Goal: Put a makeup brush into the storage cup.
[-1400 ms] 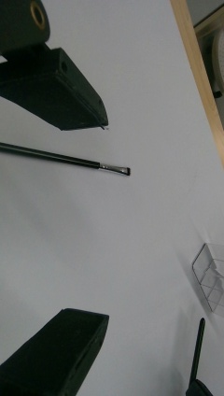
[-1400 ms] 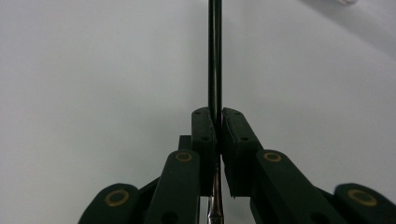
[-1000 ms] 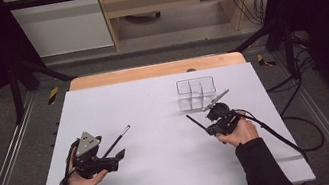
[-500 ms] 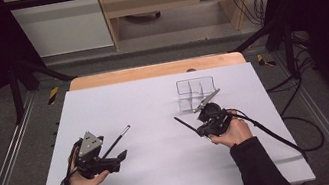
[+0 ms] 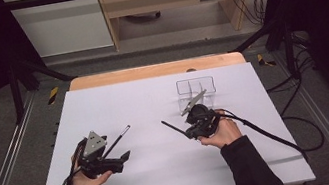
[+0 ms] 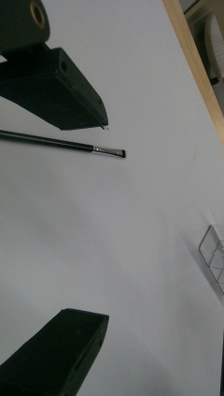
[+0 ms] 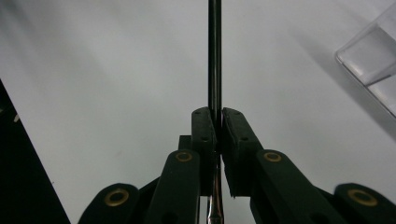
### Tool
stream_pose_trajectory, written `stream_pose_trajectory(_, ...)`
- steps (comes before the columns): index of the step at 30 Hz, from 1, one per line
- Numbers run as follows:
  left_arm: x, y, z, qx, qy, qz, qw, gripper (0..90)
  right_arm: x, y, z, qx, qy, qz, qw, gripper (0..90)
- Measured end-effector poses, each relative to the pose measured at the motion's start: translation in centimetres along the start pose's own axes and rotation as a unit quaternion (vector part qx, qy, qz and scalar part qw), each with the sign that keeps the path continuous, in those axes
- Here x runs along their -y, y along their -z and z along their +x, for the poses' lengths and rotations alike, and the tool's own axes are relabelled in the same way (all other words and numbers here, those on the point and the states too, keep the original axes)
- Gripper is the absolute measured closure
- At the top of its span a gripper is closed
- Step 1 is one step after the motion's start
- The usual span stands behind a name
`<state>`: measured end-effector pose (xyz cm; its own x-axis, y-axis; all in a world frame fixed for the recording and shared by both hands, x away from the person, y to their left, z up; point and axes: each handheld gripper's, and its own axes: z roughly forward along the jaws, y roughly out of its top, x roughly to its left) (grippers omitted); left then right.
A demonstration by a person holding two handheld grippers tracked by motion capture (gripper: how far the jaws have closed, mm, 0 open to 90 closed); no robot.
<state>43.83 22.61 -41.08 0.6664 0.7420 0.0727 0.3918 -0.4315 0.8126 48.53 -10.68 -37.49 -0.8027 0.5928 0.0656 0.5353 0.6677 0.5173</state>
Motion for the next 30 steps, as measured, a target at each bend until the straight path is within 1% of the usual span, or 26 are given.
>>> stream_pose_trajectory(2,0.0,0.0,0.0,0.000,-0.003,0.001,1.0000,4.7,-0.2,0.0,0.1,-0.002,0.003,0.000,1.0000,84.2)
stream_pose_trajectory(4,-0.2,0.0,-0.2,0.001,-0.007,0.001,1.0000,4.7,-0.6,0.0,0.4,-0.008,0.009,0.000,0.9999,84.2)
stream_pose_trajectory(7,-0.3,0.0,-0.2,0.002,-0.010,0.000,0.9999,4.7,-0.9,-0.1,0.6,-0.010,0.014,0.003,0.9998,84.2)
stream_pose_trajectory(11,-0.6,-0.2,-0.5,0.004,-0.020,0.002,0.9998,4.7,-1.3,-0.2,0.9,-0.016,0.020,0.003,0.9997,84.2)
stream_pose_trajectory(19,-1.4,-0.6,-0.9,0.008,-0.035,0.005,0.9993,4.7,-1.6,-0.3,1.2,-0.023,0.025,0.002,0.9994,84.2)
stream_pose_trajectory(20,-1.5,-0.7,-1.0,0.009,-0.039,0.006,0.9992,4.7,-1.7,-0.3,1.2,-0.025,0.025,0.002,0.9994,84.2)
stream_pose_trajectory(21,-1.7,-0.8,-1.2,0.009,-0.048,0.009,0.9988,4.7,-1.8,-0.4,1.3,-0.027,0.027,0.003,0.9993,84.2)
stream_pose_trajectory(22,-1.7,-0.8,-1.2,0.009,-0.048,0.009,0.9988,4.7,-1.9,-0.5,1.4,-0.027,0.029,0.005,0.9992,84.2)
stream_pose_trajectory(26,-2.4,-1.0,-1.6,0.014,-0.066,0.012,0.9977,4.5,-2.2,-0.5,1.6,-0.029,0.034,0.008,0.9990,84.2)
stream_pose_trajectory(28,-2.5,-1.1,-1.7,0.014,-0.068,0.012,0.9975,4.5,-2.3,-0.5,1.7,-0.031,0.035,0.008,0.9989,84.2)
stream_pose_trajectory(30,-2.8,-1.3,-1.9,0.015,-0.077,0.015,0.9968,4.5,-2.4,-0.5,1.8,-0.032,0.036,0.010,0.9988,84.2)
